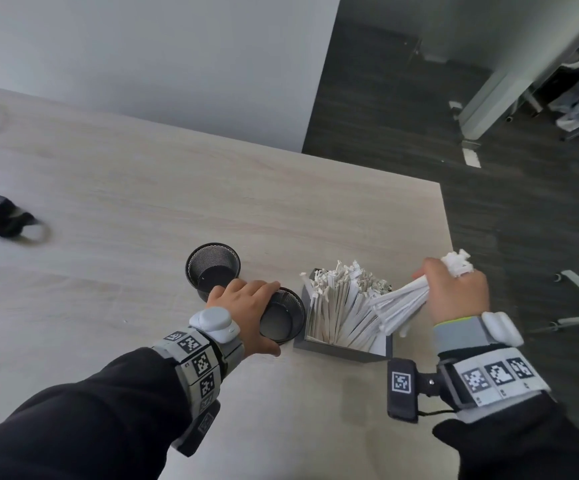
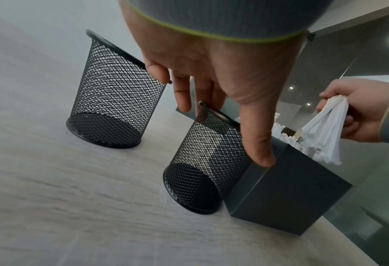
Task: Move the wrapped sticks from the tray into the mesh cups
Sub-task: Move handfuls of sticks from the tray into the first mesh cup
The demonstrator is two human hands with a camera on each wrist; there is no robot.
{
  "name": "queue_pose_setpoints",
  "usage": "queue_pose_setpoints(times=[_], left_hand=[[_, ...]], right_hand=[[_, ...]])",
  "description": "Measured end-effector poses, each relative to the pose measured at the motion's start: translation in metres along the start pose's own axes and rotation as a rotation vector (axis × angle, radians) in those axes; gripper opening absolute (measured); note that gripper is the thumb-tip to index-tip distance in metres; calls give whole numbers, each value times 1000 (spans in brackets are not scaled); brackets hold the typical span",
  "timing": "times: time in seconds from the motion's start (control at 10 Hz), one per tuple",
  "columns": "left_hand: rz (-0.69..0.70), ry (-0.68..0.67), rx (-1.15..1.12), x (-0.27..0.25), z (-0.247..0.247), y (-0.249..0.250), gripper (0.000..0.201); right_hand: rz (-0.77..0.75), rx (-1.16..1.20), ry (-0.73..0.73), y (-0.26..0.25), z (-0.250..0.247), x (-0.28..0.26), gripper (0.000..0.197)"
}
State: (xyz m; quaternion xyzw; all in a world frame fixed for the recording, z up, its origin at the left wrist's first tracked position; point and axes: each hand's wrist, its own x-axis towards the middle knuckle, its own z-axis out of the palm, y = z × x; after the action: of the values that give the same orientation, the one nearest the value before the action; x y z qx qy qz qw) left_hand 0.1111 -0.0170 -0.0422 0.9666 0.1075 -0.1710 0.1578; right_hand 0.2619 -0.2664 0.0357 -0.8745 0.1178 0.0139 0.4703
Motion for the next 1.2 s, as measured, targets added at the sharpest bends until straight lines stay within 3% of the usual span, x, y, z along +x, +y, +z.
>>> queue_pose_setpoints(times=[0.1, 0.2, 0.3, 0.4, 0.5, 0.7, 0.8, 1.0, 1.1, 1.2], left_hand=[[0, 0, 1, 0, 1, -1, 111], [-1, 2, -2, 0, 2, -1, 111], [-1, 1, -4, 0, 2, -2, 112], [4, -3, -10, 0, 1, -1, 112], [7, -17, -11, 1, 0, 0, 113], [7, -27, -27, 1, -2, 1, 101], [-7, -36, -66, 1, 0, 0, 101], [-10, -49, -217, -1, 1, -7, 109], [-13, -61, -253, -1, 2, -9, 110], [-7, -65, -235, 0, 2, -8, 109]], right_hand=[[124, 204, 72, -1, -12, 11, 20], [161, 377, -21, 0, -6, 4, 22], [129, 492, -270, -3, 20, -18, 25], [-15, 351, -448, -9, 50, -47, 25], [-198, 117, -499, -10, 77, -68, 26], [-542, -500, -726, -23, 114, -79, 33], [-573, -381, -708, -21, 114, -72, 45], [-279, 0, -400, -1, 64, -36, 21], [-222, -130, -440, 31, 45, -31, 16], [-261, -307, -536, 54, 44, -44, 6]])
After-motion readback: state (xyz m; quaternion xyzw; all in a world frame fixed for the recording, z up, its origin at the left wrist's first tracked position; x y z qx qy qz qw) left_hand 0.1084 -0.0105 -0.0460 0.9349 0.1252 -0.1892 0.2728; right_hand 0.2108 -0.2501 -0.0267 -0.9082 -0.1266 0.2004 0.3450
